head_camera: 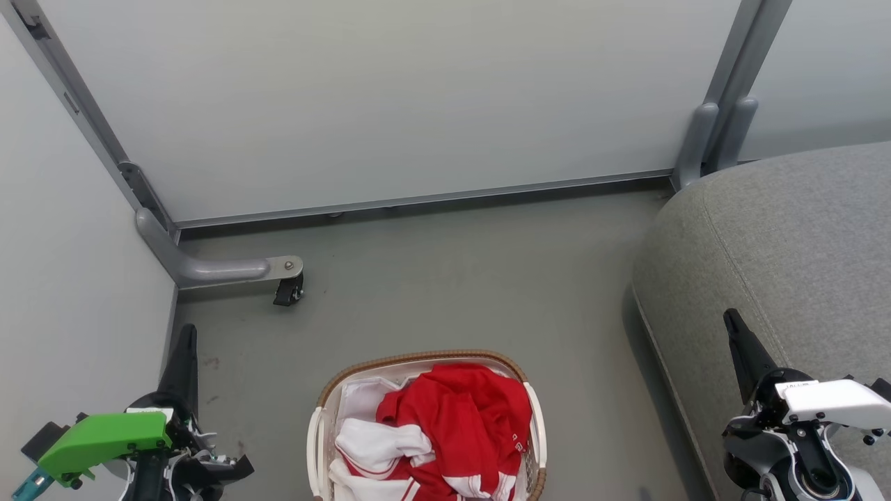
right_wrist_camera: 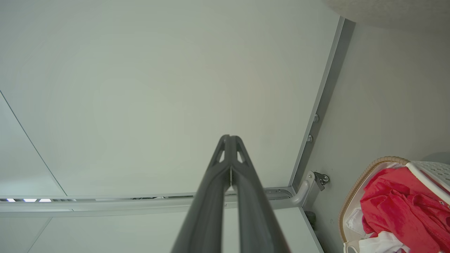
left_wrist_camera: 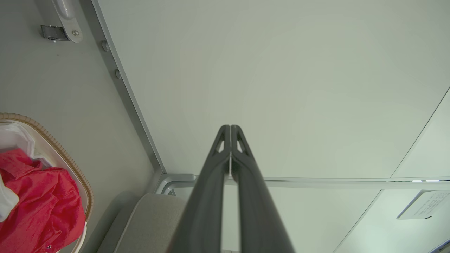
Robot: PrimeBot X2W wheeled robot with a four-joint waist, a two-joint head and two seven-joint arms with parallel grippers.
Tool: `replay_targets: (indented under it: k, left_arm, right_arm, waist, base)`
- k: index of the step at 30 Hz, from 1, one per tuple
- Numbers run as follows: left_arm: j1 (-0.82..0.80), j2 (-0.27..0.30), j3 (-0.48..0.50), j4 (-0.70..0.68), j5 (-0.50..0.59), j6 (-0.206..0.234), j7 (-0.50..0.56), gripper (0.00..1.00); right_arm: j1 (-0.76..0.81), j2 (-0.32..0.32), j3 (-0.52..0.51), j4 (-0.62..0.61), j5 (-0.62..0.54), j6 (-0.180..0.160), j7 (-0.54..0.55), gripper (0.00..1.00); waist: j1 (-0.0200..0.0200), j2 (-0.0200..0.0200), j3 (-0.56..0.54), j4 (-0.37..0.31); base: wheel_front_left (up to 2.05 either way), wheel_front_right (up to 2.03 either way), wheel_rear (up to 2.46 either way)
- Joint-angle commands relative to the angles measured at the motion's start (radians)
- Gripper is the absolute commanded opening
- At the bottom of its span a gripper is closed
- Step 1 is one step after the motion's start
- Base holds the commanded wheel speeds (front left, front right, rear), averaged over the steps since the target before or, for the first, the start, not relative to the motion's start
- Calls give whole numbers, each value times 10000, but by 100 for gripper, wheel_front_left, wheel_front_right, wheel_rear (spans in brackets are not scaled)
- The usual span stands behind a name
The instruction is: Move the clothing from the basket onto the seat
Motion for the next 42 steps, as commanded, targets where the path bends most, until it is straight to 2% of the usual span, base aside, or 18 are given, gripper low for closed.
replay_targets:
  k: [1,19,20,31,39,42]
  left_arm:
    - [-113,66,14,-13,-26,-51,19,0]
    - [-113,66,14,-13,-26,-51,19,0]
    - [0,0,0,0,0,-2,0,100]
    - [326,-60,-455,272,107,15,-335,100]
    - [438,-47,-849,117,562,11,-724,100]
    - [475,-43,-948,50,810,9,-861,100]
  right_arm:
    - [46,-55,-12,-29,26,-5,17,0]
    - [46,-55,-12,-29,26,-5,17,0]
    - [0,0,0,0,0,0,0,100]
    - [257,109,232,402,-211,-2,-331,100]
    - [323,89,127,444,-1141,-2,-720,100]
    - [354,82,82,270,-1878,-2,-858,100]
  waist:
    - [0,0,0,0]
    - [0,0,0,0]
    - [0,0,0,0]
    - [0,0,-29,3]
    - [0,0,-70,3]
    - [0,0,-82,2]
  base:
    - [0,0,0]
    - [0,0,0]
    - [0,0,0]
    - [0,0,0]
    - [0,0,0]
    - [0,0,0]
